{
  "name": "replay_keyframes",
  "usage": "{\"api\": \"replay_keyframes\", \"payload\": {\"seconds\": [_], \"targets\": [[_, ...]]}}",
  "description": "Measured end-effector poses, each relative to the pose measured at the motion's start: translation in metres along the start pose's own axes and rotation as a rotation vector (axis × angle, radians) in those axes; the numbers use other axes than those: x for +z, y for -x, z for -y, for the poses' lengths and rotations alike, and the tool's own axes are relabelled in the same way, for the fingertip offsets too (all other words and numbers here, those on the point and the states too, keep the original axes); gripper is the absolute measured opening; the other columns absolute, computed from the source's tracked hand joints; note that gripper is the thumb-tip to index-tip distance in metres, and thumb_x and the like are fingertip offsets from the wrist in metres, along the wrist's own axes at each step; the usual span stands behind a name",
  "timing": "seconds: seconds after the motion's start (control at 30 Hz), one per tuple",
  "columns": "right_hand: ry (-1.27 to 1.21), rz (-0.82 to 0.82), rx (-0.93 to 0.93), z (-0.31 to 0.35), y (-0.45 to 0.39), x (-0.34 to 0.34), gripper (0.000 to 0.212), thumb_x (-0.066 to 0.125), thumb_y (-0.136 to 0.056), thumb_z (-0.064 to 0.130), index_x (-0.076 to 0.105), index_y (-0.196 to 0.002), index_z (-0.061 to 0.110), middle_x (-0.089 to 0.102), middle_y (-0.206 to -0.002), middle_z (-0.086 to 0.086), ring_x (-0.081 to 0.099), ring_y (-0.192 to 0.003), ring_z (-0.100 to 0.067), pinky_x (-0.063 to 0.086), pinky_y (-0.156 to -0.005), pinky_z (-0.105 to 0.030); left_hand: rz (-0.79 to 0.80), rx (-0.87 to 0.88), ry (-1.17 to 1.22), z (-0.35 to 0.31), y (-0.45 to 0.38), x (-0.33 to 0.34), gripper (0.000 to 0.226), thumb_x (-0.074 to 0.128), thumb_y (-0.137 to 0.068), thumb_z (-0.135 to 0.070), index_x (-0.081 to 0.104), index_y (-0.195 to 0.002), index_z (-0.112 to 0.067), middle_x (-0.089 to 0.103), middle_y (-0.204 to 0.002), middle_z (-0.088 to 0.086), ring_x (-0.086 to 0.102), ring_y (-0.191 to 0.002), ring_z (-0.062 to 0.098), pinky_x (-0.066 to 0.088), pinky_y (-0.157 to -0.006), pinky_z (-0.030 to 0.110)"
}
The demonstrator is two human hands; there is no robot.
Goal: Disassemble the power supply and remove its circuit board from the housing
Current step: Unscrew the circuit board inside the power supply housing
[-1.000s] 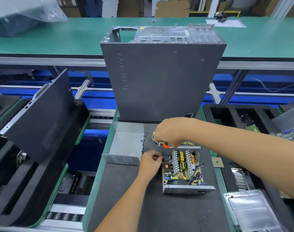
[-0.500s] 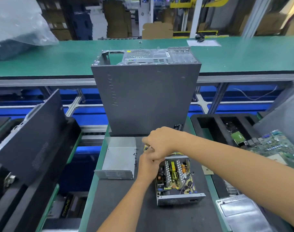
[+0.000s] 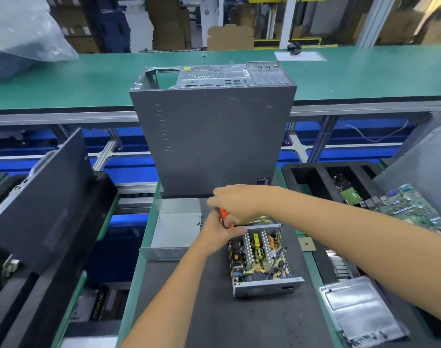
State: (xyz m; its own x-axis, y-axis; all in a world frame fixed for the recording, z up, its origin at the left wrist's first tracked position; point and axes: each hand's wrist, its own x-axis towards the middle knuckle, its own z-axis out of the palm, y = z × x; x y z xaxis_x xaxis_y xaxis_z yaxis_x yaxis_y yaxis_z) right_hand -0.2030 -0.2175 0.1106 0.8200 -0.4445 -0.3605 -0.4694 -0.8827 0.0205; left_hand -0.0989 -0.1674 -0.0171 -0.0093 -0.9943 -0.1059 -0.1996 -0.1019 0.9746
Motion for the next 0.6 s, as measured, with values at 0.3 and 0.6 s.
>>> {"api": "replay_keyframes", "payload": {"seconds": [0.3,0.6], "targets": [[-0.073,0.08,0.285,0.004,0.004,-0.002,0.031,0.049,-0.095,0.041,0.044,-0.106,0.012,0.054,-0.109,-0.01,0.051,-0.078,-0.028,0.043,-0.065,-0.038,-0.031,0.061,-0.046,-0.005,0.001,-0.002,0.012,0.078,-0.073,-0.01,0.068,-0.077,-0.013,0.067,-0.071,0.003,0.055,-0.066,0.009,0.046,-0.063,0.031],[-0.054,0.103,0.036,0.0,0.008,-0.006,0.029,0.063,-0.084,0.01,0.05,-0.109,0.016,0.042,-0.102,-0.001,0.046,-0.08,-0.021,0.032,-0.06,-0.03,0.116,0.043,0.003,-0.018,-0.003,-0.024,0.038,0.071,-0.071,0.009,0.067,-0.066,-0.029,0.064,-0.066,-0.012,0.057,-0.066,0.003,0.044,-0.065,0.014]]}}
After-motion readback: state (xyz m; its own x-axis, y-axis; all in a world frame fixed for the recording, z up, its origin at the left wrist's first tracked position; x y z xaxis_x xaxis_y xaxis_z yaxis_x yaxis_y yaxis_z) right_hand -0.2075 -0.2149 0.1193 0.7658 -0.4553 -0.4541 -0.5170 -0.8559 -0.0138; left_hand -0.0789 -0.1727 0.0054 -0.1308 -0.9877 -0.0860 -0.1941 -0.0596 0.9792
